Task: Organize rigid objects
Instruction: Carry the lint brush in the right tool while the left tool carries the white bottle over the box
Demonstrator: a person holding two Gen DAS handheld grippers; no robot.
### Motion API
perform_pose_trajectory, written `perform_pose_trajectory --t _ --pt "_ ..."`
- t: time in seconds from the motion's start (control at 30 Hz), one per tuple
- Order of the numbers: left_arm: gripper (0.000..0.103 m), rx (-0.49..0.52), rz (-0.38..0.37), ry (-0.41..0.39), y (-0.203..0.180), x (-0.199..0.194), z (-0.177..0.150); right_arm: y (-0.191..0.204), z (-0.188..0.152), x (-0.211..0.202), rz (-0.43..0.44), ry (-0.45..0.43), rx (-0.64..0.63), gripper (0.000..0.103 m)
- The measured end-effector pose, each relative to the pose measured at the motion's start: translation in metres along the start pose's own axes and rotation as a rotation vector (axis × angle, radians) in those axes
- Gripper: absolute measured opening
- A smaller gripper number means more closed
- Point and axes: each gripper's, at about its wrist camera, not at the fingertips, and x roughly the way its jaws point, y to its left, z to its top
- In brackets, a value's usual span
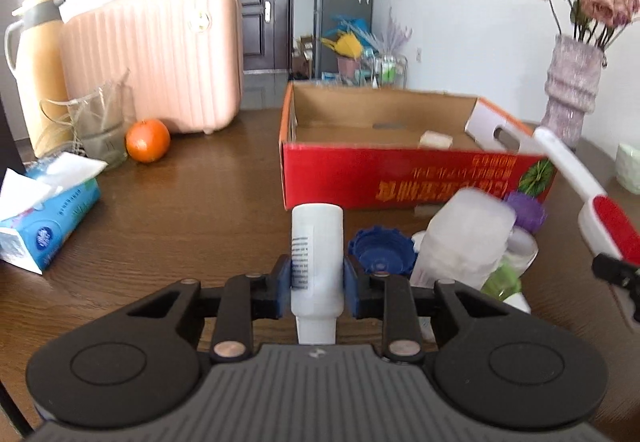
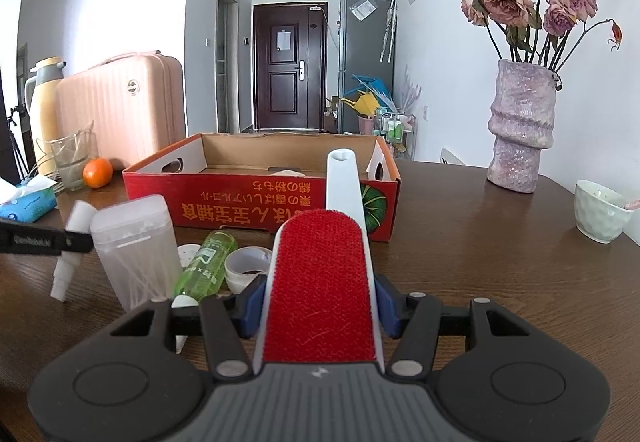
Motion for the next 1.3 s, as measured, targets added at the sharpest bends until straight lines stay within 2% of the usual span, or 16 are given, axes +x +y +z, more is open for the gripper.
perform_pose_trajectory --t 0.43,0.93,1.3 --pt "0.028 -0.065 0.026 -0.136 -0.005 -0.052 0.007 0.003 0.001 -0.014 0.011 -0.043 0.014 0.055" --pt "0.028 -0.098 -0.011 -0.171 -0.009 -0.074 0.014 0.01 0.013 -0.022 0.022 -0.067 0.024 0.055" --pt "0.028 -0.074 -0.032 -0.207 -0.019 -0.074 0.042 0.016 0.037 -0.023 0.027 -0.099 0.009 0.055"
